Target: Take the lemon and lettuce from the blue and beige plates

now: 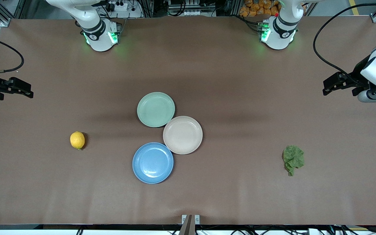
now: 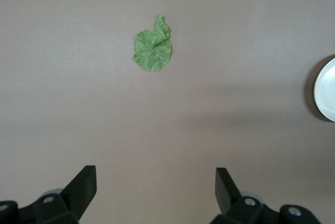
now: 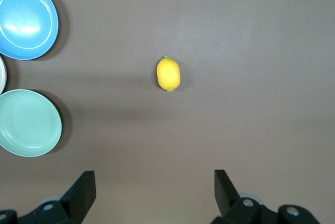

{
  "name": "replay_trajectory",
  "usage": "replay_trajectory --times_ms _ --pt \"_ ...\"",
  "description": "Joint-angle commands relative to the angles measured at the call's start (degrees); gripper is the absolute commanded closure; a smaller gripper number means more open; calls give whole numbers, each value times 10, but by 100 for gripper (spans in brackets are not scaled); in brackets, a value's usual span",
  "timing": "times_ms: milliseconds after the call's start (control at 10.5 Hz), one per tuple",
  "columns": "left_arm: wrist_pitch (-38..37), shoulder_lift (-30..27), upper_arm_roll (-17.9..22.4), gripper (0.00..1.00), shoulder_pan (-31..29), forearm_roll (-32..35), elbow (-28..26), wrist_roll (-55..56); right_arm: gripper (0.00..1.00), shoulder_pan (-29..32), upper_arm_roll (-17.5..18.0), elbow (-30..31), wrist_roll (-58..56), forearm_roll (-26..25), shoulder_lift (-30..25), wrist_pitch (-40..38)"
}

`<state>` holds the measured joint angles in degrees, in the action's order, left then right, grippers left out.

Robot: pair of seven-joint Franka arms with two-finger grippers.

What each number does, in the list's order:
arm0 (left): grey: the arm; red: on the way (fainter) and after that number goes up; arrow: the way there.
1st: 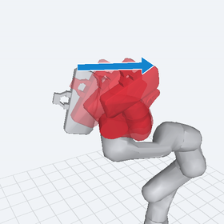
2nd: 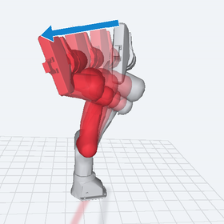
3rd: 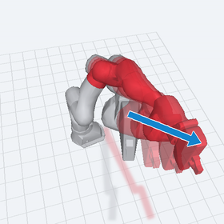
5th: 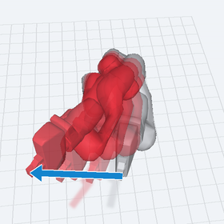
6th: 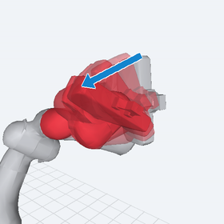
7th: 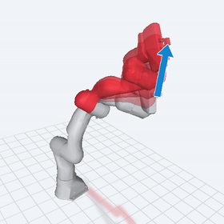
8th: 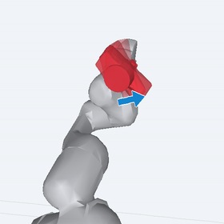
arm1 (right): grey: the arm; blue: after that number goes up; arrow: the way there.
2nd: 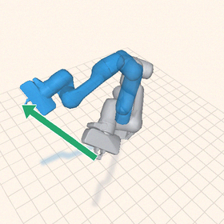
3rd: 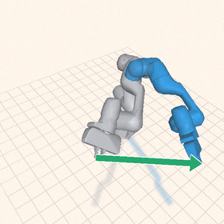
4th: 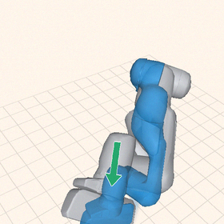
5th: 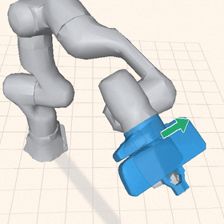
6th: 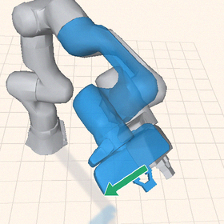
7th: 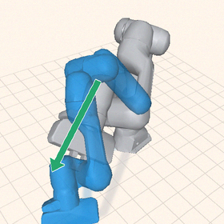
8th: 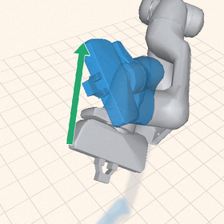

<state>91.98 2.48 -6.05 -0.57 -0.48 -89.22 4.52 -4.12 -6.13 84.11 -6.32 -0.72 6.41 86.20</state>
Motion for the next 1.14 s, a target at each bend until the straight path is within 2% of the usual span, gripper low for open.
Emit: replay_trajectory --times_ms 0,1043 --pt "-9 2 -3 0 -3 5 8 0 0 7 2 18 3 17 -16 8" --pt "-9 2 -5 0 -2 2 8 0 0 11 2 23 -1 19 -19 9"
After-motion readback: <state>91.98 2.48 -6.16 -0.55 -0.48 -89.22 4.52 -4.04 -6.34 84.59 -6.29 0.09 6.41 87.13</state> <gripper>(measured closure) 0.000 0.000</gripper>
